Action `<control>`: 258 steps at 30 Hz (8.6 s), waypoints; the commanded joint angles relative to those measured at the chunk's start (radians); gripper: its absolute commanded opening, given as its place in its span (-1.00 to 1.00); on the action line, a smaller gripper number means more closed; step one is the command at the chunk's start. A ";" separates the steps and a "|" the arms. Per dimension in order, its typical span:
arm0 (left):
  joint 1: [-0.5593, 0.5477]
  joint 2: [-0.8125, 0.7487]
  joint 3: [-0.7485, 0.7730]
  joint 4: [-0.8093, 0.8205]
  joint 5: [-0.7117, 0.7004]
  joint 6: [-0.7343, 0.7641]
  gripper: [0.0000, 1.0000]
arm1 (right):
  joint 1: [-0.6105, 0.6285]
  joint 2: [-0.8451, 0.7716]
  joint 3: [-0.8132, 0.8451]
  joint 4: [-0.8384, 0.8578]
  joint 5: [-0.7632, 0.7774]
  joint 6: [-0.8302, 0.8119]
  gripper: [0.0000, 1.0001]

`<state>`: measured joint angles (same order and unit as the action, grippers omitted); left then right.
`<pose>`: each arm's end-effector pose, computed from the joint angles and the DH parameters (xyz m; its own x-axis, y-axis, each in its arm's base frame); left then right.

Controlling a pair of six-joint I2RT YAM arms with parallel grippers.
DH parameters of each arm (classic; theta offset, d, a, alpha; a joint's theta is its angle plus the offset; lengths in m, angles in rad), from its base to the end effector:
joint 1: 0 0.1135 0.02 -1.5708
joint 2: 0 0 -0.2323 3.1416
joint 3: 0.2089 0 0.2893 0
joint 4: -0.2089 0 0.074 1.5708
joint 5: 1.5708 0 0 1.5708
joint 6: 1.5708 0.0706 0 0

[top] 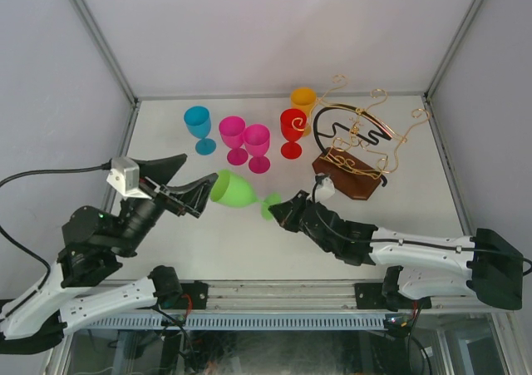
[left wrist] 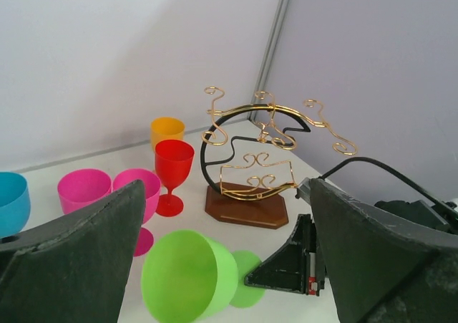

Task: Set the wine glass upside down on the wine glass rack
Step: Turn the wine glass upside down at the wine rack.

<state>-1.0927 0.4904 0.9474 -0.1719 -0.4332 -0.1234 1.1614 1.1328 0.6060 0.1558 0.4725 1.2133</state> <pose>0.1069 -0.1418 0.4405 0.0520 -0.3432 -0.9378 0.6317 0.7386 -0.2353 0.1584 0.2843 0.1838 -0.6575 0.5802 -0.4807 -0.0916 0.5717 0.8153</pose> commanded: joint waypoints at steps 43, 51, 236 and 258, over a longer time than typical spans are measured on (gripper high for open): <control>-0.005 0.085 -0.060 -0.220 0.272 0.481 0.88 | 0.121 -0.427 0.164 -0.322 -0.288 -1.953 -1.00; -0.005 0.169 -0.072 -0.060 0.443 0.390 0.82 | 0.157 -0.437 0.170 -0.314 -0.191 -2.119 -1.00; 0.091 0.452 -0.328 0.615 0.310 0.023 -1.00 | -0.579 -0.405 0.623 -0.832 -0.610 -1.132 1.00; 0.155 0.512 -0.354 0.738 0.398 0.022 -0.99 | -0.588 -0.409 0.623 -0.807 -0.591 -1.105 1.00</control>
<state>-0.9657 0.9859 0.5865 0.4637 -0.0940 -0.1181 0.5823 0.7273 1.1923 -0.6922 -0.1345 0.1043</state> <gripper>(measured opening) 0.049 0.997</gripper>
